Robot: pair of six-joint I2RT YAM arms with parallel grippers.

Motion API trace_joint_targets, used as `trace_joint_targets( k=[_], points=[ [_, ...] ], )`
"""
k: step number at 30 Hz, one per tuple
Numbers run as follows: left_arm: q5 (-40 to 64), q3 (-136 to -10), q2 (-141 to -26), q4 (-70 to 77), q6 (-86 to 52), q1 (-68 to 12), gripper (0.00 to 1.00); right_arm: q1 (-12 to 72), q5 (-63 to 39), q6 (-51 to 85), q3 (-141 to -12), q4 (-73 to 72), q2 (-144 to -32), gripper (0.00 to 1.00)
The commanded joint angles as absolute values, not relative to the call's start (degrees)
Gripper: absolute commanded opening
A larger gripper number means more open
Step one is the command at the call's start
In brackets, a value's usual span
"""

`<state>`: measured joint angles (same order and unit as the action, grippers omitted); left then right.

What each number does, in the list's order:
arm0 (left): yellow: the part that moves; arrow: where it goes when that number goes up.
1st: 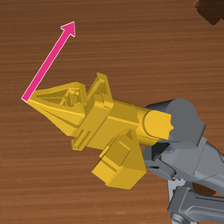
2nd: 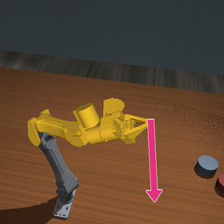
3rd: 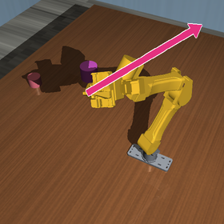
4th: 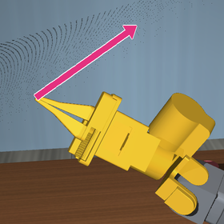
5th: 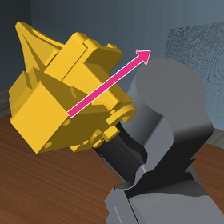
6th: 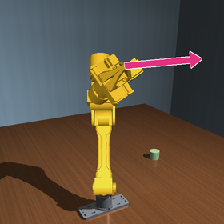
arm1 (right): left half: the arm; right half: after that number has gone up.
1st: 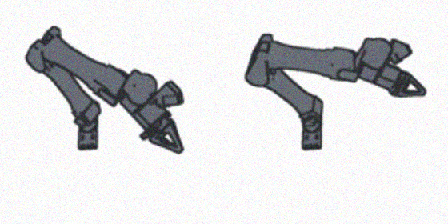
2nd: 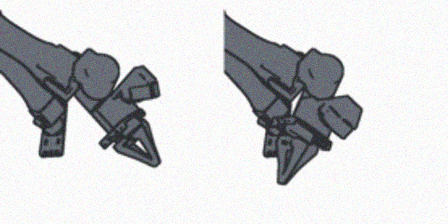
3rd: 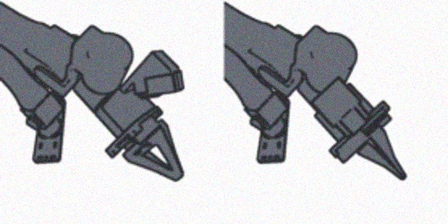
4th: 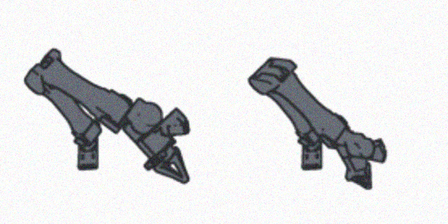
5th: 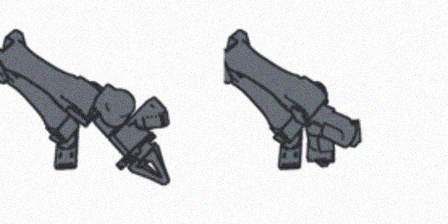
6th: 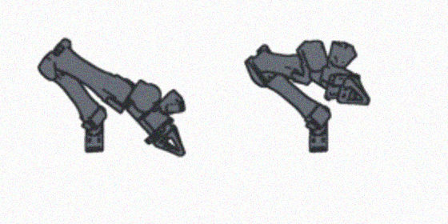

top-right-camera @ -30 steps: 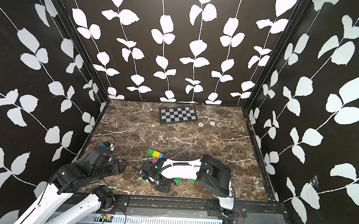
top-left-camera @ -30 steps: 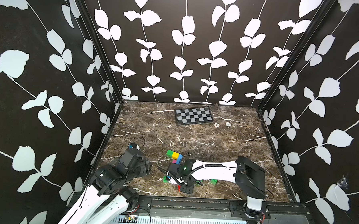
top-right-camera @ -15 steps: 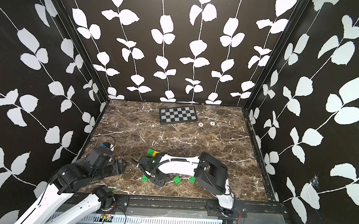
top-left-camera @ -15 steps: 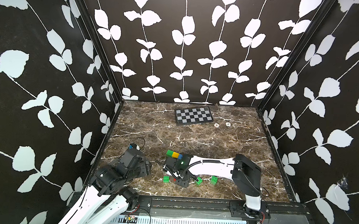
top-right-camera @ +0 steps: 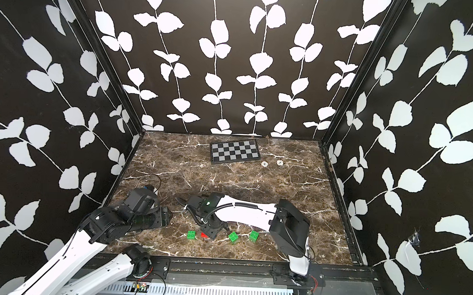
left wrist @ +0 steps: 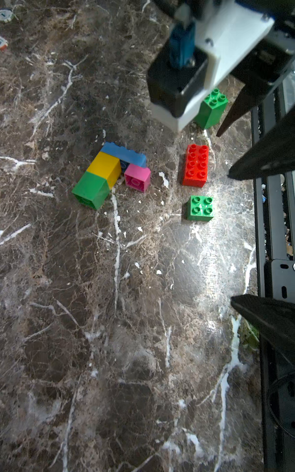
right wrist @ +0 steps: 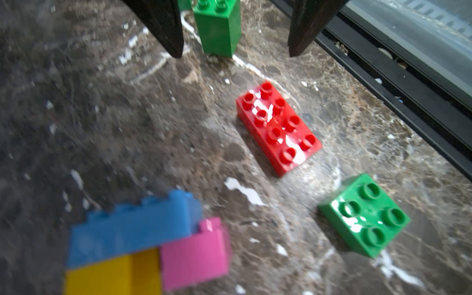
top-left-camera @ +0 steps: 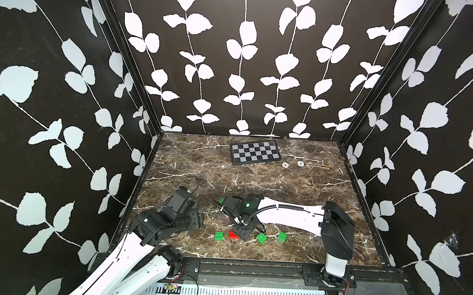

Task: Assemble the letter r with lego
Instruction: Move the lego brick at the center of the board, then pick up the lego brick from the center of the board.

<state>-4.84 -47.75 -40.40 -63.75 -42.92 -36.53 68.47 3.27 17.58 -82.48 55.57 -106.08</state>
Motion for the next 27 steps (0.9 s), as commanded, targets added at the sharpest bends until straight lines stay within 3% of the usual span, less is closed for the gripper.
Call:
trace_joint_targets(
  k=[1, 12, 27],
  points=[
    [-2.04, -47.47, -42.1, -60.22, -41.8, -36.27, 0.73, 67.94, 6.04, 25.64, -80.2, 60.39, -102.6, 0.65],
    [2.45, -47.39, -47.74, -57.03, -39.59, -36.3, 0.73, 67.16, 4.38, 34.24, -70.84, 56.63, -98.54, 0.65],
    [2.74, -49.14, -49.13, -59.89, -35.51, -36.31, 0.74, 66.58, -0.07, 35.53, -67.56, 51.68, -99.79, 0.5]
  ],
)
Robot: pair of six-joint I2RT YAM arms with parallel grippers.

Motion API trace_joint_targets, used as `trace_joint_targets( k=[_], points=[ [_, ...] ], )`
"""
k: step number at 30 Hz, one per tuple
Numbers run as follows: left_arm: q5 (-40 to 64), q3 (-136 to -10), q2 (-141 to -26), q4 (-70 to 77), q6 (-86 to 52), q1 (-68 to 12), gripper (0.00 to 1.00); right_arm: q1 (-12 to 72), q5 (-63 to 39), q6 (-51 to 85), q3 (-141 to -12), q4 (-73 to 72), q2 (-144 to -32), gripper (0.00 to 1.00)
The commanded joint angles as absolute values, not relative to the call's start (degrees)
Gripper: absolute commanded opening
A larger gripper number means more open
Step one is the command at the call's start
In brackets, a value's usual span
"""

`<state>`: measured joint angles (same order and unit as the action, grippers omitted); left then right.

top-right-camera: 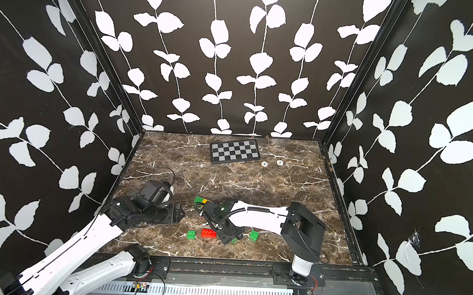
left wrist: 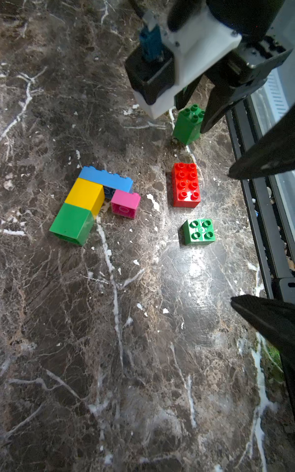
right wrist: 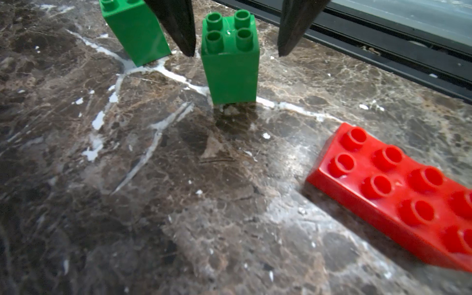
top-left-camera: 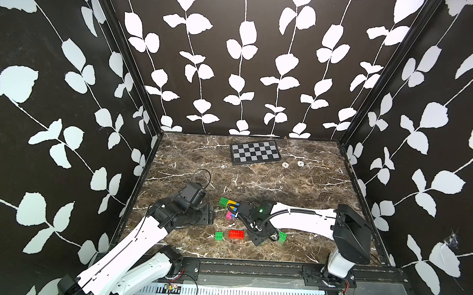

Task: Assemble the letter r with lego
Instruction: Pick up the lego brick from the center of the board.

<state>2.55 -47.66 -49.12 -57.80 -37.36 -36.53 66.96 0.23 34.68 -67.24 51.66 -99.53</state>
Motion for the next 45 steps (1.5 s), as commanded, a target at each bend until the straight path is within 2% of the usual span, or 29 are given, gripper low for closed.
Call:
trace_joint_targets(
  k=[1, 14, 23, 28, 31, 36, 45],
  points=[
    [2.73, -49.09, -49.08, -60.01, -35.46, -36.3, 0.75, 66.49, -0.09, 35.54, -67.6, 51.65, -99.99, 0.48],
    [3.58, -48.18, -47.93, -60.12, -35.77, -36.3, 0.76, 66.18, -0.09, 36.39, -66.91, 52.38, -100.76, 0.43],
    [4.05, -47.82, -48.36, -59.59, -35.68, -36.3, 0.76, 66.18, 0.0, 36.3, -66.61, 52.91, -101.38, 0.43],
    [4.29, -47.65, -48.53, -59.36, -35.57, -36.23, 0.76, 66.04, -0.13, 36.53, -66.53, 52.91, -101.57, 0.39],
    [4.23, -47.65, -48.52, -59.37, -35.51, -36.29, 0.77, 66.03, -0.35, 36.66, -66.24, 52.93, -101.31, 0.43],
    [4.39, -47.63, -48.64, -59.15, -35.33, -36.29, 0.77, 65.79, -0.6, 36.84, -65.95, 52.88, -101.56, 0.43],
    [4.65, -47.52, -48.87, -58.89, -34.9, -36.28, 0.77, 65.48, -1.22, 36.92, -65.78, 52.93, -101.4, 0.34]
  ],
)
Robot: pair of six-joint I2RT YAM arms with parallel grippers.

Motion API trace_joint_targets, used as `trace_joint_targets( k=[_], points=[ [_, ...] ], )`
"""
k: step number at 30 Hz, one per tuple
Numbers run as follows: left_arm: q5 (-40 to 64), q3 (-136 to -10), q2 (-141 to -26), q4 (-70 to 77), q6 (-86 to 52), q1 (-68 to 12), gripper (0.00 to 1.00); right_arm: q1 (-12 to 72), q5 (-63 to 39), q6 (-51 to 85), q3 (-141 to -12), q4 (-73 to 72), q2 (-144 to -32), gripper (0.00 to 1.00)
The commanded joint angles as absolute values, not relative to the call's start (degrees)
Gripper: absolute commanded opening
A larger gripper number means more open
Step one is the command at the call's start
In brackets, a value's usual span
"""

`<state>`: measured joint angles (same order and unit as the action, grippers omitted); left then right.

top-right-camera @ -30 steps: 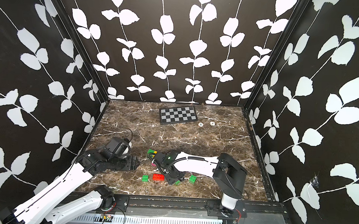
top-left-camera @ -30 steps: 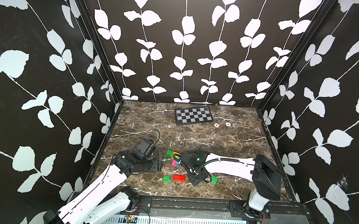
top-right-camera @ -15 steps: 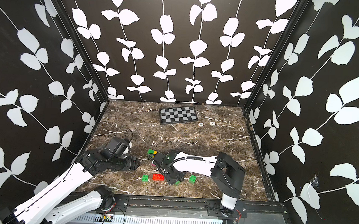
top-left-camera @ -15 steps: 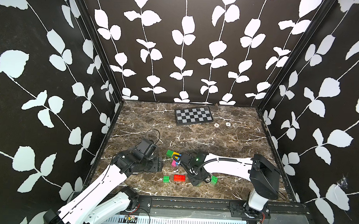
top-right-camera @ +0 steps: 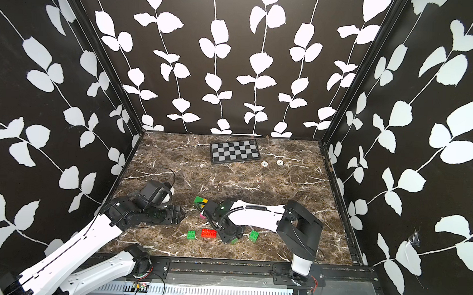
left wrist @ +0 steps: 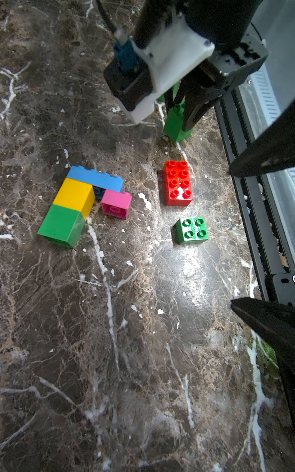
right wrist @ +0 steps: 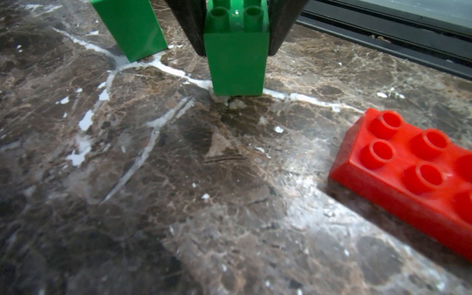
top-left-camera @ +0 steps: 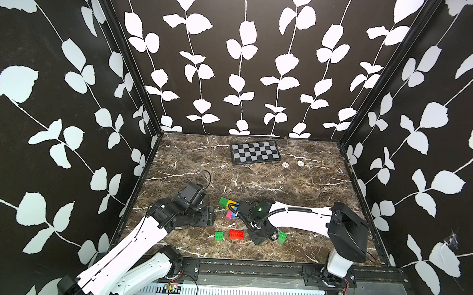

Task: Assemble the letter r with lego
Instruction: Pick up the lego brick from the center of the board, then assemble the lego brick with the lego brick.

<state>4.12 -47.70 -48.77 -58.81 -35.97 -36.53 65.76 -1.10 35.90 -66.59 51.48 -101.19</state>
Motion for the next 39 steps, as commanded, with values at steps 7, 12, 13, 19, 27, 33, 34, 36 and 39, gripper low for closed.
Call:
trace_joint_targets(
  k=[7, 12, 13, 19, 27, 33, 34, 36, 39],
  points=[
    [4.74, -47.43, -50.21, -57.54, -33.62, -36.29, 0.77, 65.39, -1.66, 39.43, -65.81, 53.72, -98.47, 0.0],
    [4.74, -49.73, -51.67, -56.8, -30.51, -36.3, 0.77, 65.05, 8.46, 49.58, -63.45, 53.33, -86.53, 0.0],
    [5.03, -50.04, -51.59, -56.15, -29.63, -36.29, 0.77, 64.75, 9.26, 51.43, -62.02, 50.98, -83.11, 0.0],
    [8.75, -50.08, -50.47, -50.97, -23.95, -36.51, 0.76, 61.74, 11.73, 53.92, -63.34, 57.02, -75.21, 0.0],
    [11.08, -46.09, -42.83, -45.21, -18.11, -37.0, 0.75, 61.52, 8.53, 60.26, -64.41, 67.15, -75.05, 0.0],
    [14.06, -44.24, -40.61, -41.6, -16.99, -37.0, 0.77, 61.52, 7.66, 69.24, -61.26, 65.98, -74.1, 0.0],
    [14.02, -44.38, -41.01, -41.98, -16.88, -36.99, 0.77, 61.41, 7.95, 71.53, -60.64, 65.08, -73.6, 0.0],
    [14.05, -44.56, -41.79, -42.23, -16.66, -36.97, 0.77, 60.54, 6.89, 74.12, -59.53, 63.52, -73.08, 0.0],
    [14.14, -44.82, -42.33, -42.37, -16.52, -37.0, 0.77, 60.38, 7.65, 80.31, -58.92, 63.9, -72.3, 0.0]
  ],
)
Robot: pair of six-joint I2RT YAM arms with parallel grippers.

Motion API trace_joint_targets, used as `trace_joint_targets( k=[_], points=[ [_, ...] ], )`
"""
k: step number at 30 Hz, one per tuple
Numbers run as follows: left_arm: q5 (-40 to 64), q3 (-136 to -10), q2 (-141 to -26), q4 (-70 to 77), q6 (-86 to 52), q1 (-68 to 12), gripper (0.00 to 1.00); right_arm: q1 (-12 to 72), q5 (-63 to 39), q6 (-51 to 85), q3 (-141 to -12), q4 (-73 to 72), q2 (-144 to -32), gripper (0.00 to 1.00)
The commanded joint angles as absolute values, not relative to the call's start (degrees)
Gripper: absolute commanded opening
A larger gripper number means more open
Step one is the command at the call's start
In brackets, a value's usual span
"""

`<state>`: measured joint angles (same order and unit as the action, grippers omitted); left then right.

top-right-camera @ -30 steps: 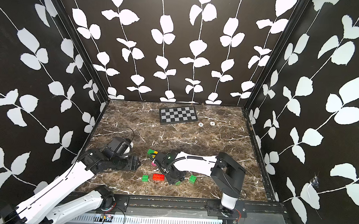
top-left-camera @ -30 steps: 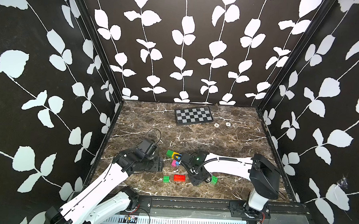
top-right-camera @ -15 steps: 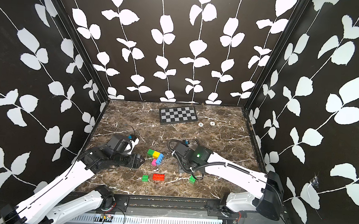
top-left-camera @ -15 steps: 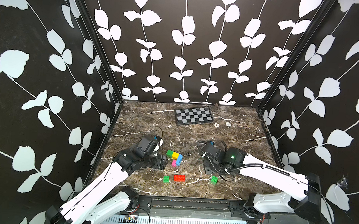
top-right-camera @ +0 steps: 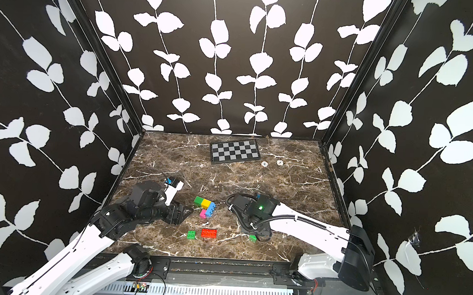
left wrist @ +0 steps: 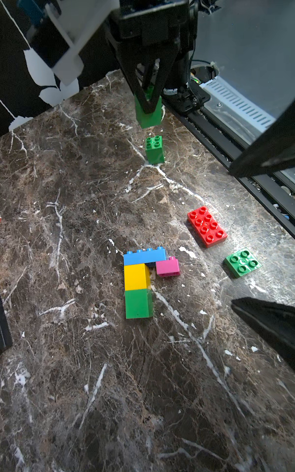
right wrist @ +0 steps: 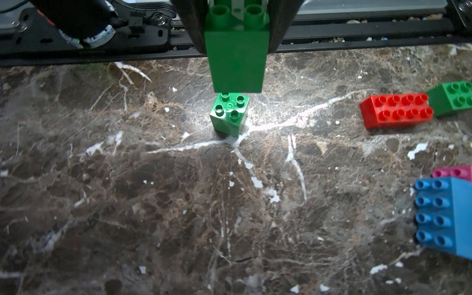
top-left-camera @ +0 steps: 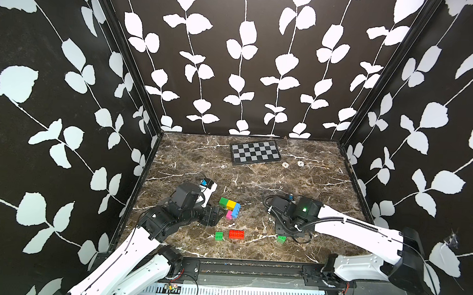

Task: Assemble the letter r with lego
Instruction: Assemble the lego brick with the lego brick.

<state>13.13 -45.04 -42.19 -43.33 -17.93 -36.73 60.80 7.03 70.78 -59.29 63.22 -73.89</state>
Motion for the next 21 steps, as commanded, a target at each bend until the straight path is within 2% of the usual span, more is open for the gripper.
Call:
trace_joint_targets(
  k=[1, 13, 21],
  points=[
    [14.23, -44.76, -42.25, -42.42, -16.52, -37.0, 0.77, 60.14, 7.55, 80.77, -59.14, 64.09, -72.46, 0.0],
    [14.47, -44.29, -40.09, -41.58, -16.34, -36.98, 0.77, 57.81, 4.92, 76.34, -64.48, 69.02, -80.95, 0.0],
    [15.12, -44.25, -39.83, -41.26, -16.26, -37.0, 0.77, 54.51, 2.93, 77.91, -60.89, 66.23, -79.7, 0.0]
  ],
)
